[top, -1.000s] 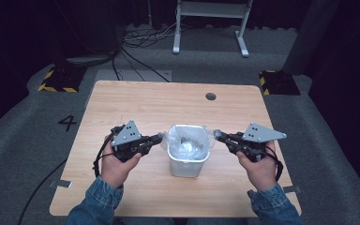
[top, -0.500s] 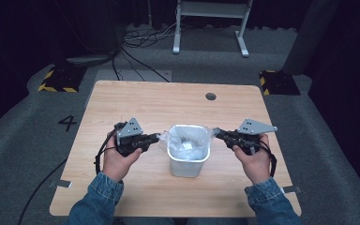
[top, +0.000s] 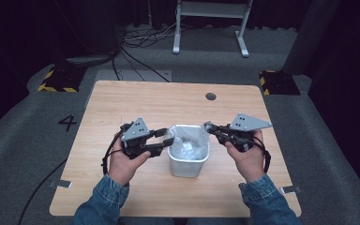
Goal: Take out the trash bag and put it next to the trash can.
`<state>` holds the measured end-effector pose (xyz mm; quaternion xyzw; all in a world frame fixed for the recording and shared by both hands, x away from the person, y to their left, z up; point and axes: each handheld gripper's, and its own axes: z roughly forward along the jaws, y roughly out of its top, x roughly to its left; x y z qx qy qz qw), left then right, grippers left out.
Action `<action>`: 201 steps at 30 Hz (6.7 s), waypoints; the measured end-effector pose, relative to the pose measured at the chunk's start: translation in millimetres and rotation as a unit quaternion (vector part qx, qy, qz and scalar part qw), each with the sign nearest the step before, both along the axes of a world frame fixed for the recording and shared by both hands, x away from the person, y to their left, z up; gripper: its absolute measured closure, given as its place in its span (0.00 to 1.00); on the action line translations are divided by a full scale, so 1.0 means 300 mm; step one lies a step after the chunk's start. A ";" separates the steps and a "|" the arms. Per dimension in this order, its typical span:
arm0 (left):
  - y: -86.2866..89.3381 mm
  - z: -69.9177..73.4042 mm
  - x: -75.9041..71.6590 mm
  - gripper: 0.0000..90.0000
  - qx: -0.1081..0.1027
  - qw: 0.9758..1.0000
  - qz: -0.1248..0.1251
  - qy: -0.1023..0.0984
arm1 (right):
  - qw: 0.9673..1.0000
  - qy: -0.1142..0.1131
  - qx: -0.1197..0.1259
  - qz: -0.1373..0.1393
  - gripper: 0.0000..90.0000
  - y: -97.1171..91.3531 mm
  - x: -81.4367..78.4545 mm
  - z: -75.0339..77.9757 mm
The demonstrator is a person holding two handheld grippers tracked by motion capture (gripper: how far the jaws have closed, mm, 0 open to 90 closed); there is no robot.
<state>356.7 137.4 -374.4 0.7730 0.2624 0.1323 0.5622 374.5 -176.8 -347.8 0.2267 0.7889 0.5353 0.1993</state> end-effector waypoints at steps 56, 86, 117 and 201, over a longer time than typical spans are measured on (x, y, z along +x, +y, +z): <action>-0.191 0.046 -0.006 0.97 0.045 0.998 -0.052 -0.007 | 0.999 -0.002 -0.042 -0.001 0.33 0.028 -0.065 -0.021; -0.189 0.092 -0.055 0.59 0.007 0.997 -0.048 -0.067 | 0.992 0.094 -0.067 0.052 1.00 0.163 -0.034 -0.080; 0.167 0.060 -0.148 0.32 0.065 0.992 0.087 -0.066 | 0.998 0.019 -0.022 0.049 1.00 0.111 -0.058 0.148; 0.434 -0.334 -0.148 0.26 0.157 0.973 0.145 0.087 | 0.987 0.092 -0.082 -0.099 0.93 -0.221 0.177 -0.131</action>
